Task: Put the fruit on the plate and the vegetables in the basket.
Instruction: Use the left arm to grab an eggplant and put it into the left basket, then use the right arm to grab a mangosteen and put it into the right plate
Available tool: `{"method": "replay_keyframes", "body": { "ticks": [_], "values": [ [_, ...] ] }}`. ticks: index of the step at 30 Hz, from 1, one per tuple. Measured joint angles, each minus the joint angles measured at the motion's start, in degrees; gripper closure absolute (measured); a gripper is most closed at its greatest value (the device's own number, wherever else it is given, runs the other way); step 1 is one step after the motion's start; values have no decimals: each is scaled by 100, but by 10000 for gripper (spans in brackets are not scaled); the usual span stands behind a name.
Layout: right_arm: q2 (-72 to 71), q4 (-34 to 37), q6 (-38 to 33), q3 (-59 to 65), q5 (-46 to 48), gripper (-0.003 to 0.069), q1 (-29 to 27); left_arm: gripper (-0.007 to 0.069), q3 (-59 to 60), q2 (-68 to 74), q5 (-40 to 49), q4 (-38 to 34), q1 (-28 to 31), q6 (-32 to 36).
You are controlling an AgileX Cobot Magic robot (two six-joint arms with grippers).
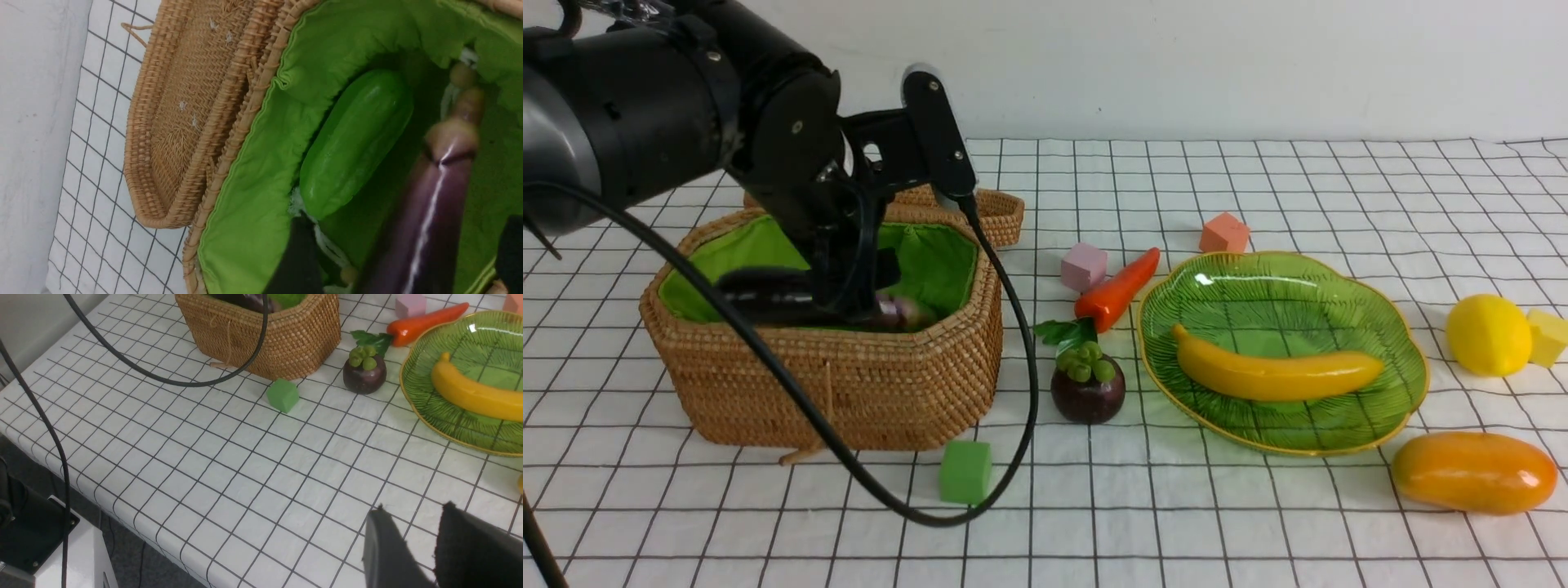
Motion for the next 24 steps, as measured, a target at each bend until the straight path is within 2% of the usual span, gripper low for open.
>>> {"method": "replay_keyframes", "body": {
  "ticks": [2,4,7,8,9,10,12,13,15,17,24],
  "values": [
    [0,0,0,0,-40,444,0,-32,0,-15,6,-69,0,-105],
    [0,0,0,0,-47,442,0,-36,0,-92,29,-139,0,-319],
    [0,0,-2,0,-59,442,0,11,0,-239,29,-469,0,-791],
    [6,0,-2,0,-59,442,0,72,6,-329,35,-786,0,-1136],
    [15,0,-2,0,-59,442,0,72,7,-345,35,-786,0,-1204],
    [116,0,-2,0,-59,442,0,209,6,-529,98,-1282,-10,-1918],
    [341,0,-12,0,-59,442,0,359,10,-766,237,-1612,-40,-2661],
    [522,0,-12,0,-65,442,0,461,10,-936,344,-1778,-67,-2964],
    [986,42,-12,0,-95,442,0,603,38,-1357,535,-2034,-146,-3267],
    [1471,104,-12,-17,-214,442,0,638,150,-1844,562,-2219,-235,-3334],
    [3327,445,-327,-586,-489,442,20,638,1427,-3802,128,-2569,-361,-3353]
  ]
}}
